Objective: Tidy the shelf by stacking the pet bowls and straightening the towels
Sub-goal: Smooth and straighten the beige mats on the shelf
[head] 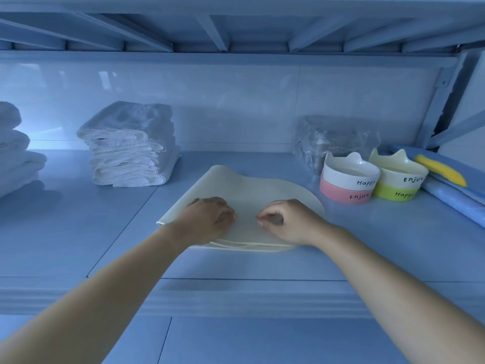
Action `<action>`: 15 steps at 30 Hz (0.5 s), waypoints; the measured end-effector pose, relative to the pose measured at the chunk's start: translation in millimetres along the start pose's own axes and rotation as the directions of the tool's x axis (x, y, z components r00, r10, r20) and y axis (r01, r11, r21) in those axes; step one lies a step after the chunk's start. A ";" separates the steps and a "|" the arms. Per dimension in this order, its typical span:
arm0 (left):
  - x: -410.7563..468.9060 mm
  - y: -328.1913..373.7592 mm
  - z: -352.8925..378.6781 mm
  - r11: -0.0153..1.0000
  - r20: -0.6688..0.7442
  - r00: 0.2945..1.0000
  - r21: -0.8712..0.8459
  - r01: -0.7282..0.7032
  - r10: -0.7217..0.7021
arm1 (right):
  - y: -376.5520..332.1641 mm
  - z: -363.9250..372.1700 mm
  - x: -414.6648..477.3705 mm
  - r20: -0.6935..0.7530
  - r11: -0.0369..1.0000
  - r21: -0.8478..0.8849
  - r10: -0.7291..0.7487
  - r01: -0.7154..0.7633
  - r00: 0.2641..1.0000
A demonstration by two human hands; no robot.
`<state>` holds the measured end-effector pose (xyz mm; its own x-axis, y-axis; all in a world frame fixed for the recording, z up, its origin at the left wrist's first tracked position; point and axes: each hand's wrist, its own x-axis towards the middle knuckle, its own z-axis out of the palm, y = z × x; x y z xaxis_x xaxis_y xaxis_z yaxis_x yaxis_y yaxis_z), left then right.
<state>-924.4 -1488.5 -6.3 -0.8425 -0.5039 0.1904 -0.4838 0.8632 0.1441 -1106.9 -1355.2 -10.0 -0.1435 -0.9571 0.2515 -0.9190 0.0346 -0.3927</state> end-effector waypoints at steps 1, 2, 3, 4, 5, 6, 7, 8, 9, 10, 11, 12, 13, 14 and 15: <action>5.6 -2.1 -0.4 1.000 0.000 1.000 0.003 0.016 -0.016 | 1.7 0.9 5.5 -0.001 1.000 -0.015 -0.001 0.001 1.000; 11.4 -4.2 -1.2 1.000 0.004 1.000 0.004 0.028 -0.028 | 2.8 2.0 11.3 0.003 1.000 -0.029 -0.002 0.003 1.000; 17.0 -6.8 -2.3 1.000 0.014 0.999 0.007 0.031 -0.031 | 3.3 3.0 17.2 0.009 0.999 -0.040 -0.002 0.002 1.000; 21.6 -9.8 -3.4 1.000 0.026 0.999 0.011 0.028 -0.029 | 3.7 4.3 23.5 0.014 0.999 -0.045 -0.002 0.003 1.000; 26.0 -13.6 -4.4 1.000 0.037 0.999 0.012 0.026 -0.026 | 4.0 5.6 29.6 0.016 0.999 -0.047 -0.004 0.005 1.000; 29.6 -18.0 -5.4 1.000 0.040 0.999 0.008 0.027 -0.027 | 4.4 7.0 35.9 0.016 0.999 -0.047 -0.007 0.008 1.000; 33.1 -22.4 -6.2 0.999 0.038 0.999 0.001 0.034 -0.034 | 5.0 8.2 42.1 0.017 0.999 -0.046 -0.007 0.008 1.000; 36.4 -26.6 -7.1 0.999 0.032 0.998 -0.008 0.049 -0.049 | 5.9 9.2 47.9 0.020 0.999 -0.045 -0.005 0.006 1.000; 40.1 -30.6 -8.1 0.997 0.027 0.997 -0.020 0.071 -0.070 | 6.9 9.9 54.0 0.024 0.999 -0.043 -0.001 0.002 1.000; 44.3 -34.7 -9.3 0.995 0.027 0.995 -0.037 0.096 -0.095 | 8.0 10.6 60.3 0.028 0.999 -0.043 0.004 -0.003 1.000; 48.4 -38.8 -10.5 0.991 0.031 0.992 -0.060 0.121 -0.119 | 9.2 11.1 66.7 0.031 0.999 -0.044 0.010 -0.009 0.999; 52.8 -43.1 -11.8 0.986 0.038 0.989 -0.085 0.144 -0.141 | 10.6 11.8 73.8 0.034 0.999 -0.045 0.020 -0.018 0.999; 56.8 -47.7 -12.9 0.981 0.044 0.987 -0.109 0.161 -0.157 | 11.8 12.4 80.8 0.034 0.999 -0.045 0.033 -0.031 0.999; 60.6 -52.4 -13.8 0.976 0.048 0.985 -0.133 0.172 -0.167 | 12.8 12.8 87.3 0.034 0.998 -0.042 0.049 -0.048 0.998; 64.4 -56.9 -14.5 0.972 0.049 0.984 -0.154 0.175 -0.170 | 14.0 13.4 93.4 0.033 0.997 -0.037 0.064 -0.063 0.997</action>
<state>-947.7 -1570.6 11.8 -0.7588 -0.6409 0.1155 -0.5814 0.7466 0.3234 -1128.2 -1447.9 -3.8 -0.1899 -0.9620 0.1961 -0.9210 0.1054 -0.3752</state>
